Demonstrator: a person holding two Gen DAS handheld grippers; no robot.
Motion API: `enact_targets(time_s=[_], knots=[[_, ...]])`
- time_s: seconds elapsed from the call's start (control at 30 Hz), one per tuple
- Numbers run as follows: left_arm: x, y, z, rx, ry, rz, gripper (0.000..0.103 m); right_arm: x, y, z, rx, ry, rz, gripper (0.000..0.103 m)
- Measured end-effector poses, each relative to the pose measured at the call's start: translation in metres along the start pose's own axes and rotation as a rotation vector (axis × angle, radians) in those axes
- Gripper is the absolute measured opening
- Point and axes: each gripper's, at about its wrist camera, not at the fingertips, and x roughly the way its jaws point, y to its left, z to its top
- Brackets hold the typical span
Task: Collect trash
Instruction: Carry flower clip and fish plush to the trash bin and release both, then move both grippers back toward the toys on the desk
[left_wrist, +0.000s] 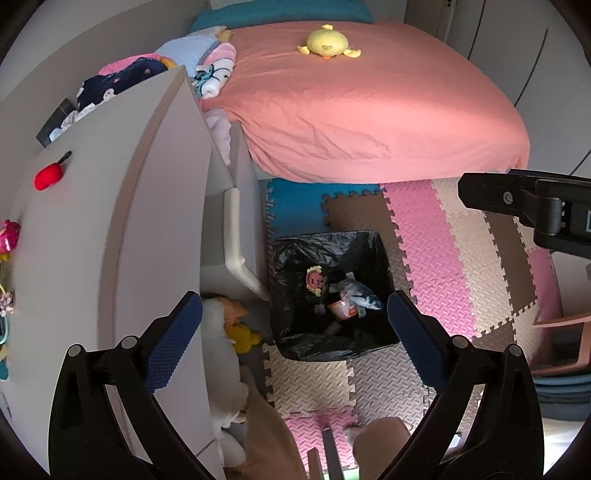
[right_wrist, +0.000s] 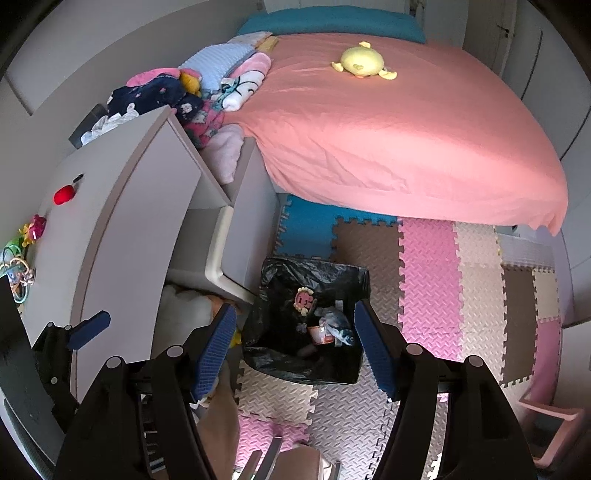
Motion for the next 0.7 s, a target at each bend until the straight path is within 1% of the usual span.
enact_targets(time_s=[0.13,0.33,0.53,0.7], knots=[[-0.019,0.010,-0.003,0.009,-0.037,0.013,0.097,-0.014,0.014,0.002,-0.025,-0.027,0.006,0.068],[-0.047,0.048,-0.012,-0.057,-0.081,0.031,0.097,-0.030,0.053,0.004,-0.090,-0.066,0.023,0.068],[-0.067,0.101,-0.031,-0.137,-0.106,0.064,0.097,-0.035,0.104,0.002,-0.170,-0.081,0.055,0.068],[-0.083,0.157,-0.051,-0.245,-0.131,0.110,0.097,-0.036,0.144,0.001,-0.232,-0.088,0.093,0.068]])
